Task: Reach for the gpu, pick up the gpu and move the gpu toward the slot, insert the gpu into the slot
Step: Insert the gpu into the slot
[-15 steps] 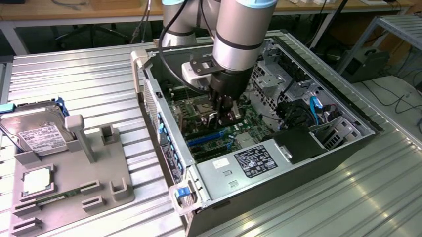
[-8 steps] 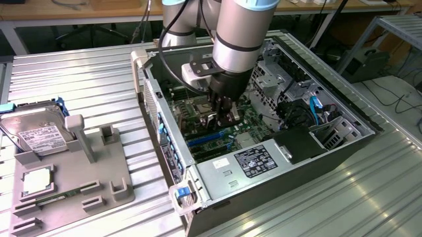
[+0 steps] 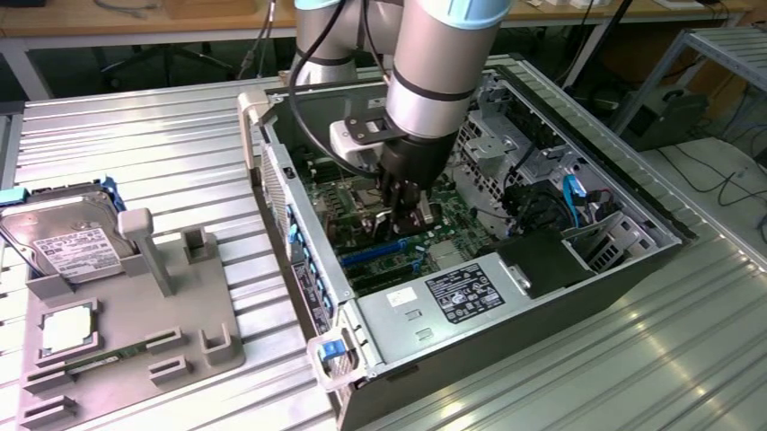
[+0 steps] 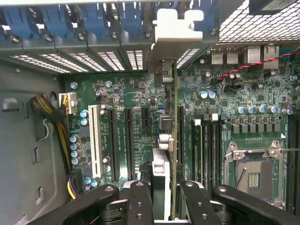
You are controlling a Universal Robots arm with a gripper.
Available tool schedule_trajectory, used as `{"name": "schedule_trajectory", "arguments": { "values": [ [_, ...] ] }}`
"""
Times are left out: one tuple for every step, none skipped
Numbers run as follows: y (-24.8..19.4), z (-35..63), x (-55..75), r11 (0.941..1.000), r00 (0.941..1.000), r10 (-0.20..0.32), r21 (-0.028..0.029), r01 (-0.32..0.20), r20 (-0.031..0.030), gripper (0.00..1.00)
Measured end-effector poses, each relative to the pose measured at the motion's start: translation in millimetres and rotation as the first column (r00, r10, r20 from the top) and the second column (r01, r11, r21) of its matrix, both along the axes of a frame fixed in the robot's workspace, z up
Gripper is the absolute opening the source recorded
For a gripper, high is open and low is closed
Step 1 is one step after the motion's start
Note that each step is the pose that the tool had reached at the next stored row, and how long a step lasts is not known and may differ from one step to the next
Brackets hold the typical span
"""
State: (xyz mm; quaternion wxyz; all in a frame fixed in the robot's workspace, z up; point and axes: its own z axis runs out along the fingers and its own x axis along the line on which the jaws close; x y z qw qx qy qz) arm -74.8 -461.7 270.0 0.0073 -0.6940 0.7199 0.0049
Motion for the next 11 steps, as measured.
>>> {"name": "schedule_trajectory", "arguments": {
  "values": [
    [0.0,-1.4,0.0,1.0,1.0,0.0,0.0001,0.0,-0.0004,0.28],
    [0.0,-3.1,0.0,1.0,1.0,0.0,0.0001,0.0,-0.0011,0.28],
    [0.0,-5.0,0.0,1.0,1.0,0.0,0.0,0.0,-0.002,0.28],
    [0.0,-7.1,0.0,1.0,1.0,0.0,-0.0001,0.0,-0.003,0.28],
    [0.0,-8.9,0.0,1.0,1.0,0.0,0.0001,0.0,-0.0034,0.28],
    [0.0,-9.5,-0.3,1.0,1.0,0.0,0.0,0.0,-0.0035,0.28],
    [-0.1,-9.5,-0.5,1.0,1.0,0.0,-0.0001,0.0,-0.0036,0.28],
    [-0.1,-9.6,-0.6,1.0,1.0,0.0,-0.0002,0.0,-0.0036,0.28],
    [-0.1,-9.6,-0.6,1.0,1.0,0.0,-0.0002,0.0,-0.0036,0.28],
    [-0.2,-9.7,-0.6,1.0,1.0,0.0,0.0001,0.0,-0.0035,0.28],
    [-0.2,-9.7,-0.6,1.0,1.0,0.0,0.0,0.0,-0.0035,0.28]
  ]
}}
